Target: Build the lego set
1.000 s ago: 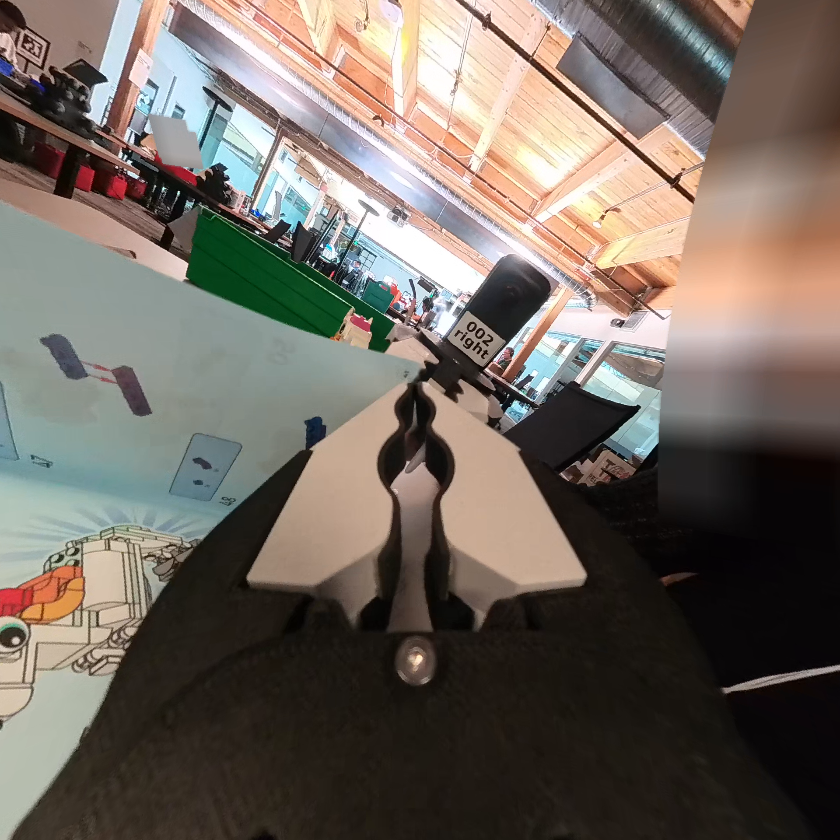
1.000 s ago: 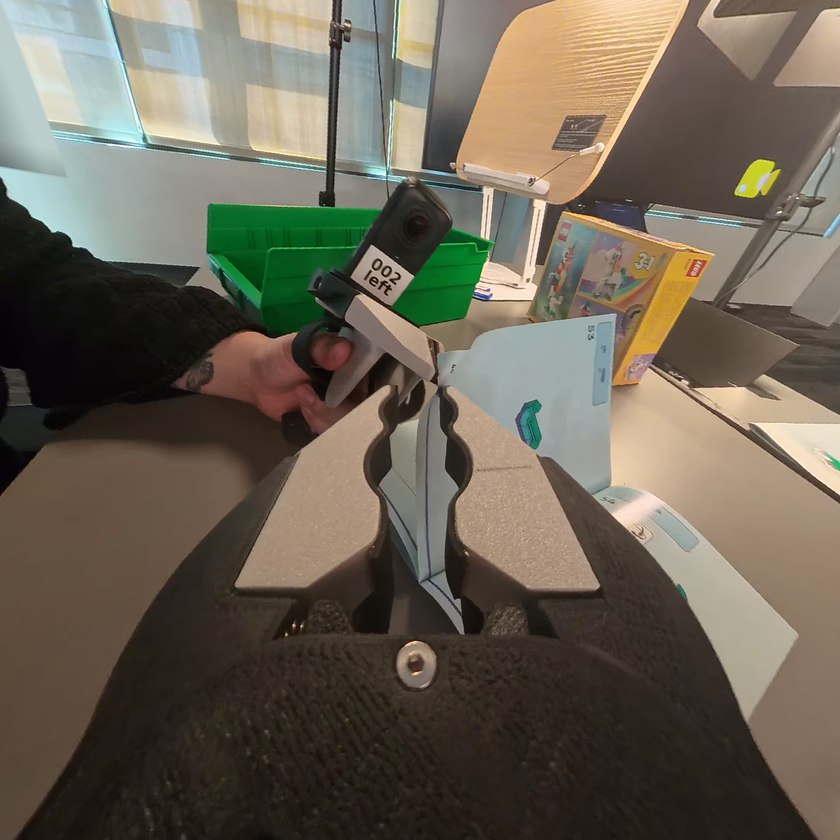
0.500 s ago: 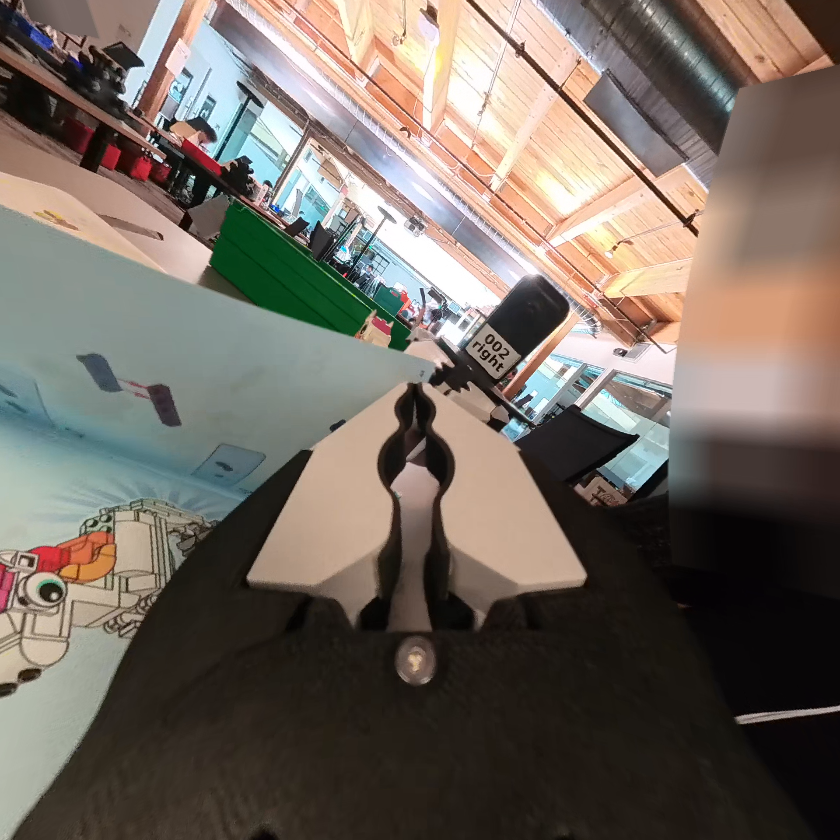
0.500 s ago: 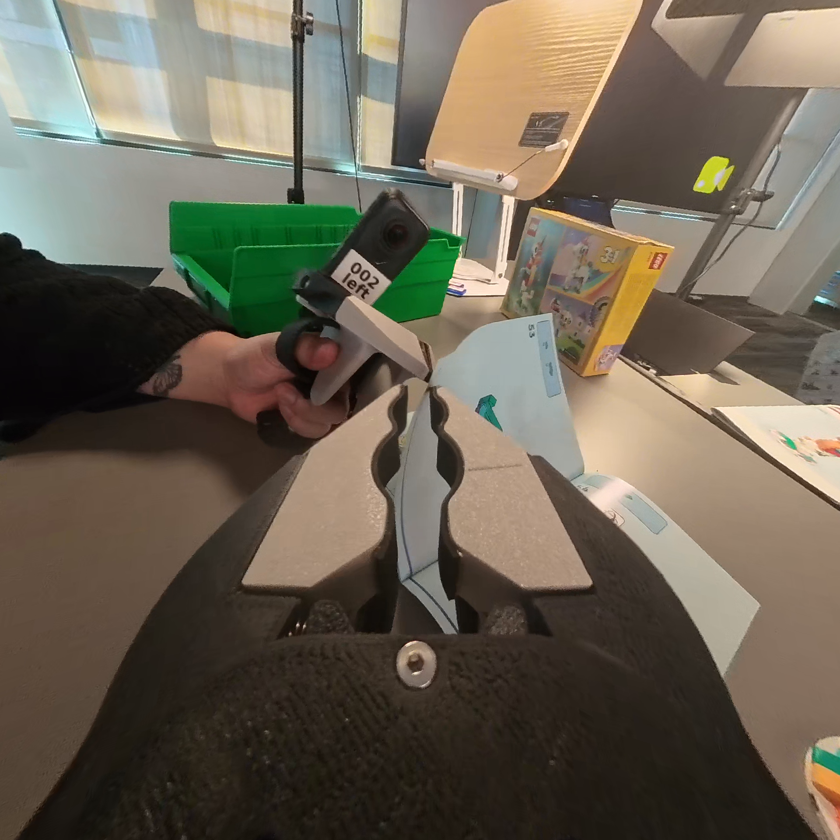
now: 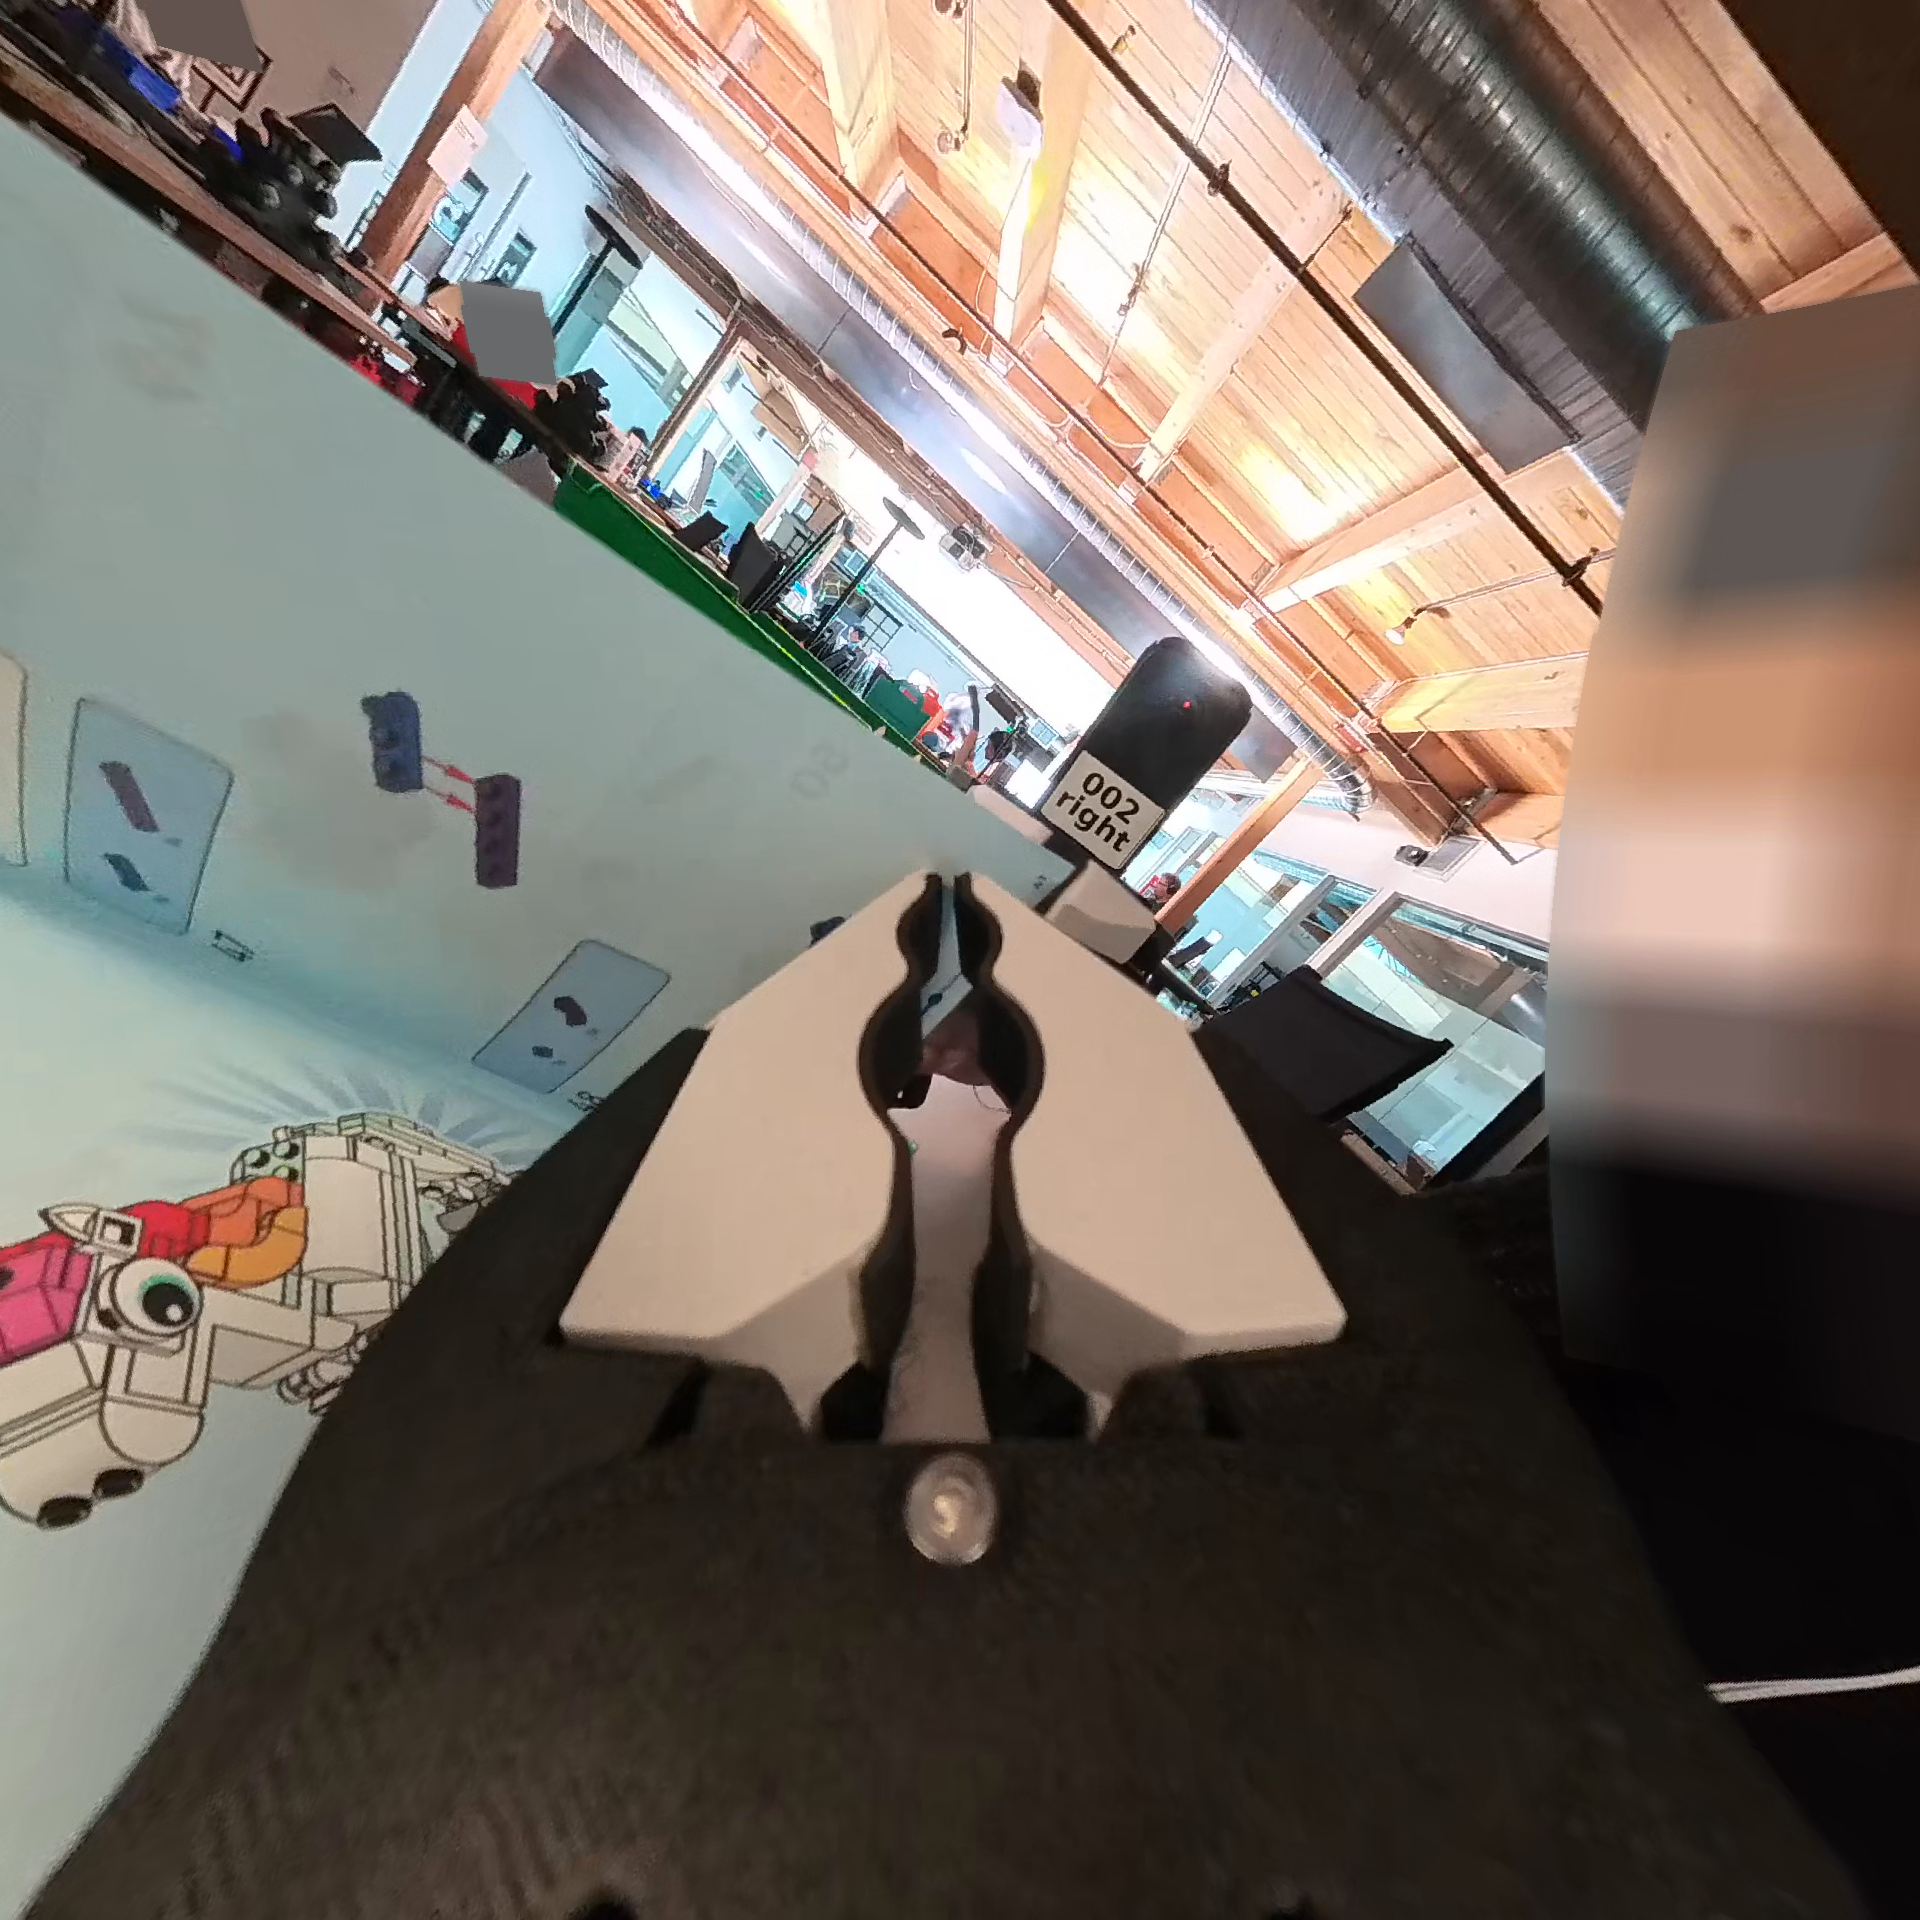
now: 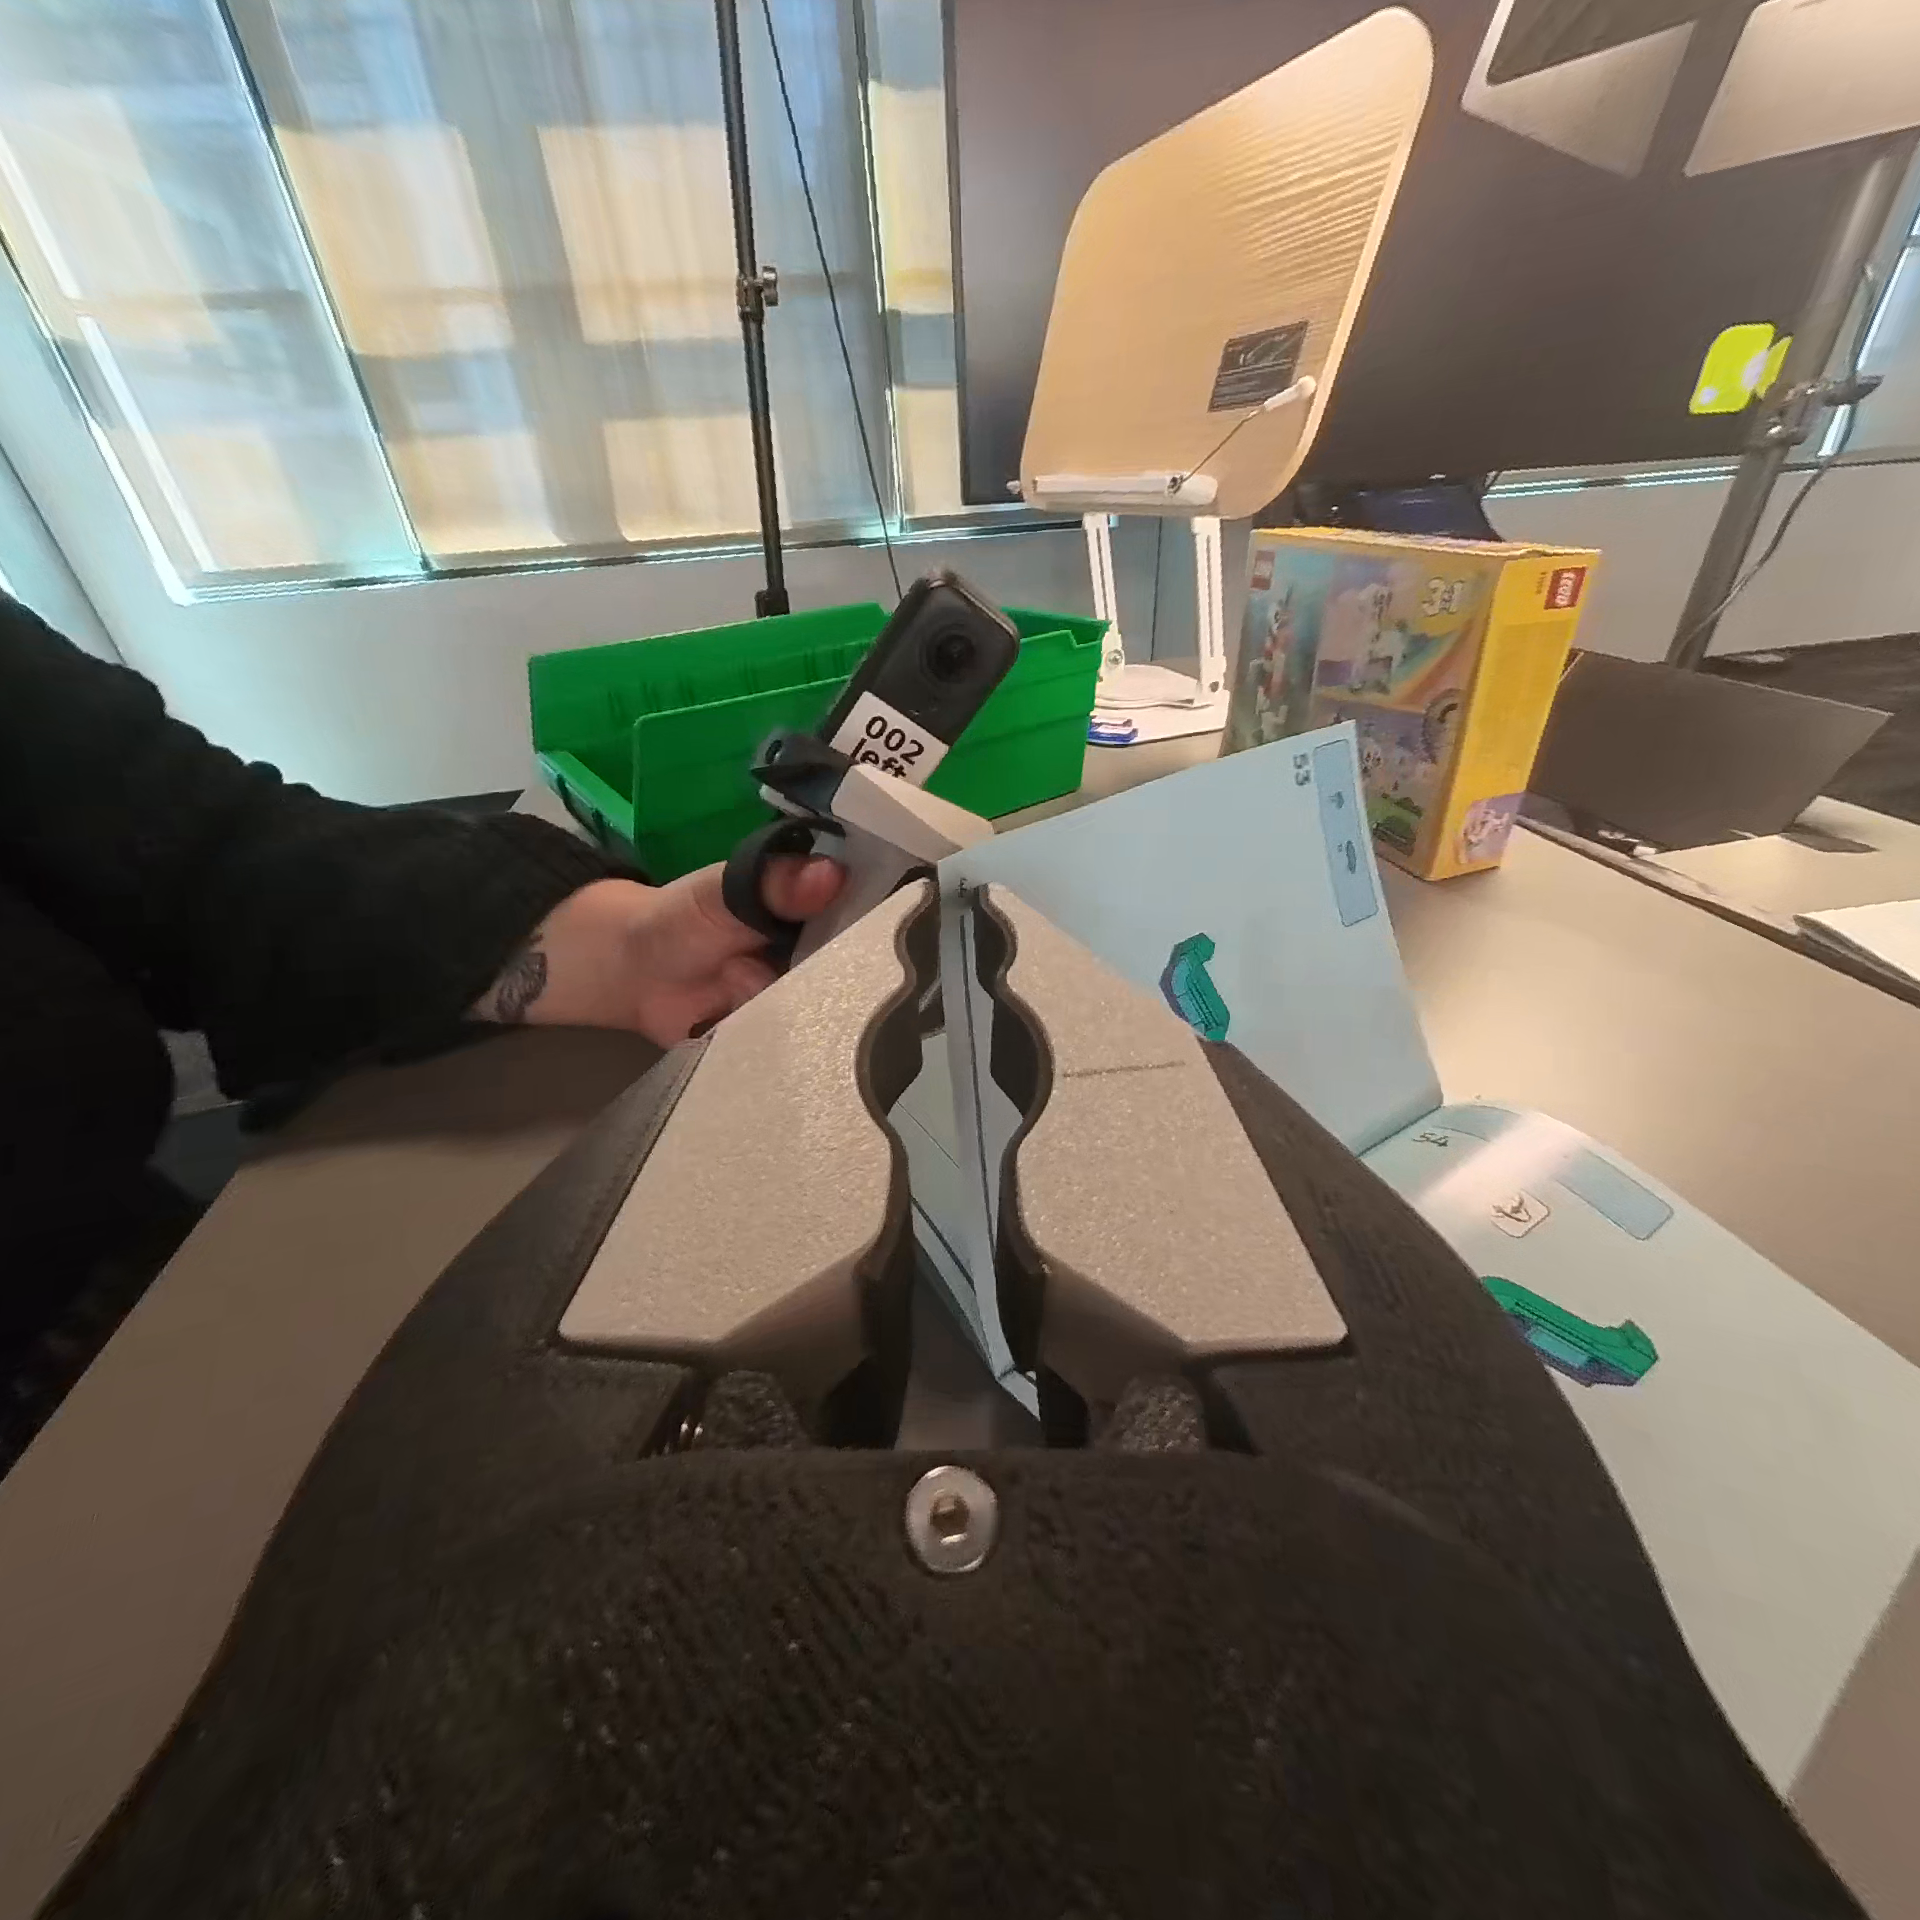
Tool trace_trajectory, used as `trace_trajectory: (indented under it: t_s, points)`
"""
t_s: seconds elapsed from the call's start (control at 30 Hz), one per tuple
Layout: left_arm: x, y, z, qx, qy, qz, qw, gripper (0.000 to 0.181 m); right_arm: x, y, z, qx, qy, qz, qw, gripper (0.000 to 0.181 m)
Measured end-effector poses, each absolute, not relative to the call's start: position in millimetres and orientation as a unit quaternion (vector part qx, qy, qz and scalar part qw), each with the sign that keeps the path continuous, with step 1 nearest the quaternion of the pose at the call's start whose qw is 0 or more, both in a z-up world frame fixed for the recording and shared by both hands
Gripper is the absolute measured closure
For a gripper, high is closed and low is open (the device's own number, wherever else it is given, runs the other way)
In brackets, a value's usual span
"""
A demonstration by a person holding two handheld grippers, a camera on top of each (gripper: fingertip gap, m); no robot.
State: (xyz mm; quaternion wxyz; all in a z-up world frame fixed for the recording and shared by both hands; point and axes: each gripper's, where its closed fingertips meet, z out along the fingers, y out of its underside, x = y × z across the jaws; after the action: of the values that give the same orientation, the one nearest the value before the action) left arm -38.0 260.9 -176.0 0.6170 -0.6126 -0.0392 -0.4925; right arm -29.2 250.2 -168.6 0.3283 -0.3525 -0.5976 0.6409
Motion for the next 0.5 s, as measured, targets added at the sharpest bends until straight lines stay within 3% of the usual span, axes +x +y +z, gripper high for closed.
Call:
trace_trajectory:
  t_s: [0.03, 0.5]
  points:
    - [-37.5, 260.8, -176.0, -0.613, -0.038, -0.493, 0.617, 0.180, -28.7, 249.6, -168.2, -0.351, -0.597, 0.644, 0.325, 0.178]
    - [-31.7, 259.0, -173.9, -0.605, -0.028, -0.516, 0.606, 0.167, -25.5, 241.9, -173.5, -0.347, -0.608, 0.655, 0.285, 0.177]
